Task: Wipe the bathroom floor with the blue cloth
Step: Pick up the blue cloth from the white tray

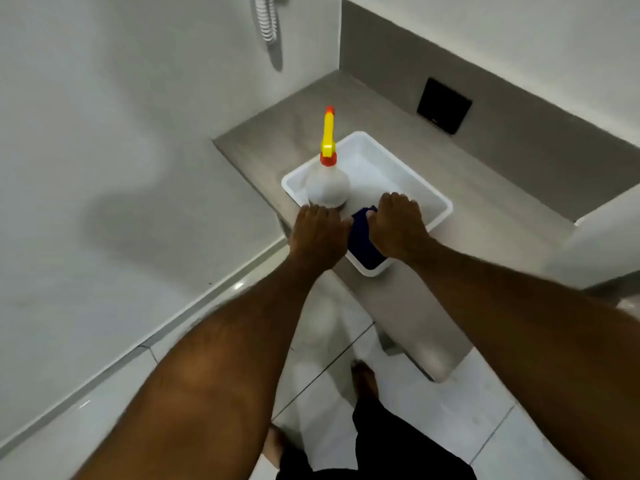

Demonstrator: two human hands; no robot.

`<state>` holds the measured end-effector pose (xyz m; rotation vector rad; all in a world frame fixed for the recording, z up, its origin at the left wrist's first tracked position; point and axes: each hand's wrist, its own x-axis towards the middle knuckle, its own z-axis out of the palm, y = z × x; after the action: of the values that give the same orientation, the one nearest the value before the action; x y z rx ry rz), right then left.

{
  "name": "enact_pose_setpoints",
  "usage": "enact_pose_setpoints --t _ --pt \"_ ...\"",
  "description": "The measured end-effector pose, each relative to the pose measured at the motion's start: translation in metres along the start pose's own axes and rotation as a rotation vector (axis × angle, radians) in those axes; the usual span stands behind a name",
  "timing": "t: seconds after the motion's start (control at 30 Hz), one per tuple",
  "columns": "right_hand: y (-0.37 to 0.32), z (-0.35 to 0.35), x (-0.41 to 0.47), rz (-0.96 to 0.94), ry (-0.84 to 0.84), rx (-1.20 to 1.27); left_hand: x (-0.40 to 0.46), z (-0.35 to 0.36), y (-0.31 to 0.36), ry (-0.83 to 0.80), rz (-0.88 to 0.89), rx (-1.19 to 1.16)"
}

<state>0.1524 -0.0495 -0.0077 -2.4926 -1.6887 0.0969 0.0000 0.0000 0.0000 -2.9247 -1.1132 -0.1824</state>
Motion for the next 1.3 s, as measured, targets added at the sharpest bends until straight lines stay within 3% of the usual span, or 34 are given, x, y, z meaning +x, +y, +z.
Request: enact_pose_setpoints --t 0.2,0.4,0.53,0.7,0.8,0.93,1.13,1.3 --pt "0.014 0.016 0.013 0.046 -0.291 0.091 0.022 0.021 0.011 -0.133 -0.258 -0.106" --pt "0.016 0.027 0.031 0.168 -0.371 0.151 0.044 0.030 0.021 -0.351 -0.414 -0.238" --pt "0.023 0.019 0.045 0.262 -0.471 0.495 0.052 0.022 0.017 -0.408 -0.415 -0.260" --pt "0.010 -0.028 0.047 0.398 -0.395 0.885 0.040 -0.016 -0.002 -0.207 -0.344 -0.499" --pt "-0.012 -0.060 0.034 0.355 -0.421 1.041 0.017 -0.047 -0.025 -0.077 -0.326 -0.707" --pt "-0.073 -0.072 0.005 0.287 -0.507 1.091 -0.042 -0.075 -0.069 0.040 -0.272 -0.749" --pt "-0.183 -0.025 -0.048 0.302 -0.619 1.238 -0.141 -0.052 -0.147 0.005 -0.484 -0.663" --pt "-0.214 0.039 -0.074 0.450 -0.657 1.300 -0.210 0.010 -0.174 -0.103 -0.642 -0.550"
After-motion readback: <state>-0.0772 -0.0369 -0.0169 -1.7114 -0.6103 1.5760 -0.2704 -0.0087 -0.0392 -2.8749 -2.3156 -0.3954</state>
